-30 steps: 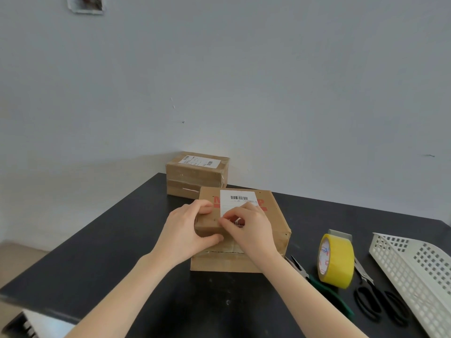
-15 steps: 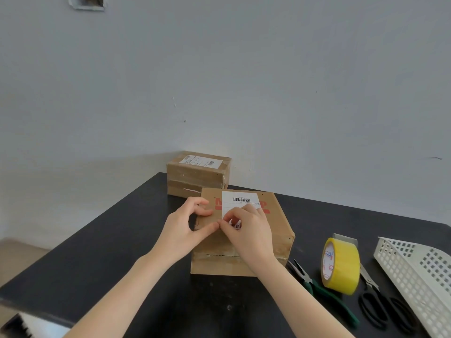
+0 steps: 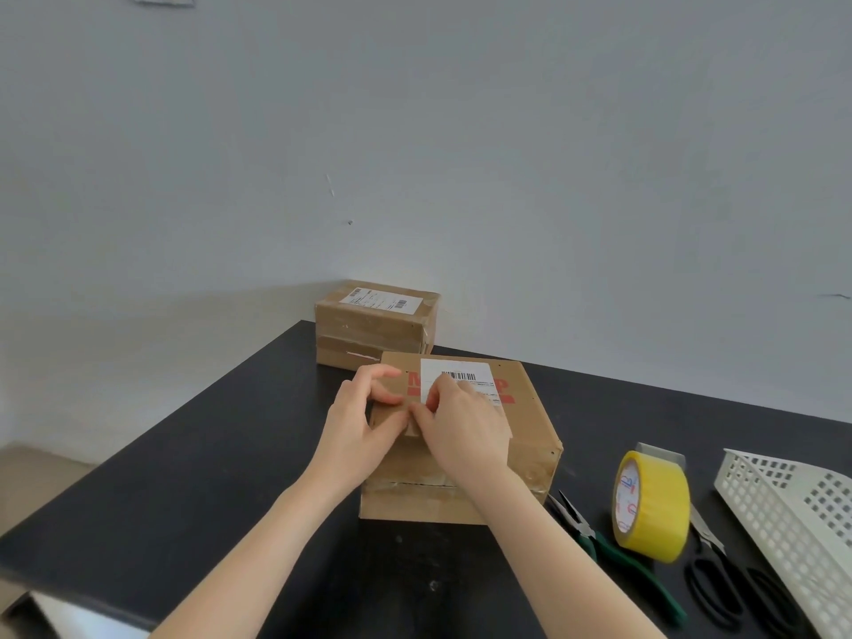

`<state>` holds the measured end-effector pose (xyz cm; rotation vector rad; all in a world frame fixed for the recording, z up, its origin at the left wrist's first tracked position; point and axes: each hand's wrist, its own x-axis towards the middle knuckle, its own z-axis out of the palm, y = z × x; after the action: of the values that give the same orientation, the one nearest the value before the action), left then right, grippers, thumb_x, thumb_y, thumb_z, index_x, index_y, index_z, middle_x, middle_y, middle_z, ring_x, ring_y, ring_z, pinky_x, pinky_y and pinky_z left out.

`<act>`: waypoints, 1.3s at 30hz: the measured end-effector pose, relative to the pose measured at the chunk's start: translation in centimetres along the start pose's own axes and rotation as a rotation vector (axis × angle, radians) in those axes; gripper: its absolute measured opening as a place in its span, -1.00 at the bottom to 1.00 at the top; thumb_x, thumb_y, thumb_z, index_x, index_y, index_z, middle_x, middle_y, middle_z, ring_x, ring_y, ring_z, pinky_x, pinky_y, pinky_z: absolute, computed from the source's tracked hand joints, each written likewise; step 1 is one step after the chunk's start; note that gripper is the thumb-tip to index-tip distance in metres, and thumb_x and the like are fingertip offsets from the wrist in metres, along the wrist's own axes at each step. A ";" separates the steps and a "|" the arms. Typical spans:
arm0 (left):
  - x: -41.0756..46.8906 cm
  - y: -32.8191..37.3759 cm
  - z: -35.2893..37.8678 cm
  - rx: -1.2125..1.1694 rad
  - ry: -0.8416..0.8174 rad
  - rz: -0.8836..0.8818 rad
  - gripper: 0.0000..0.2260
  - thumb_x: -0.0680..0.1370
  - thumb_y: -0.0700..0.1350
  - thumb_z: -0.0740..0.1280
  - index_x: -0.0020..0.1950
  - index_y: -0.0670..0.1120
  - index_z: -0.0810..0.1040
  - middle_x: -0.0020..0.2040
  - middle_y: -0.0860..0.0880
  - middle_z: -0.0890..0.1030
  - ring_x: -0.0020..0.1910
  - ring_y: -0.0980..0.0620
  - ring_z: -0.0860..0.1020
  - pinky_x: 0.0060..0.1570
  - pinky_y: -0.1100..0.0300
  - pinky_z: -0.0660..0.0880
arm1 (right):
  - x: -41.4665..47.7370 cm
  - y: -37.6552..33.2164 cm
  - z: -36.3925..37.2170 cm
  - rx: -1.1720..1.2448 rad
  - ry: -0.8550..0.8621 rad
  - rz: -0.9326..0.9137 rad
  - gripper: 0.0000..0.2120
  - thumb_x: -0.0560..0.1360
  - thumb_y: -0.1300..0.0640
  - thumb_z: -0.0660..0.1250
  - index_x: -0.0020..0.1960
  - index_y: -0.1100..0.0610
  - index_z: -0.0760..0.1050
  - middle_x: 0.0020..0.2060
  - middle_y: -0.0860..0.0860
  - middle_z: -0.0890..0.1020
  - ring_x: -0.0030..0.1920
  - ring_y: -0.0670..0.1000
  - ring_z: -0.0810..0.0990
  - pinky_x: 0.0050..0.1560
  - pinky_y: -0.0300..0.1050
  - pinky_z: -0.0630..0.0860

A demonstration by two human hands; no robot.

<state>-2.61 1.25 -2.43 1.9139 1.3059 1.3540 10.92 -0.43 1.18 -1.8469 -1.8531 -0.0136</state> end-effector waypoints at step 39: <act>1.6 3.4 -1.1 0.362 -0.057 0.056 -0.77 0.56 -0.05 0.31 0.21 0.10 0.46 -0.08 0.17 0.61 -0.08 0.17 0.57 -0.17 0.33 0.47 | -1.7 4.9 -5.9 0.507 -0.186 -0.074 -0.79 0.54 -0.10 0.31 0.05 0.01 0.56 -0.06 -0.13 0.62 -0.10 -0.18 0.53 -0.15 -0.37 0.40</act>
<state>-1.98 1.01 1.40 2.2216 1.5642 1.1380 17.44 -3.81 4.01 -1.4635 -1.8291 0.5670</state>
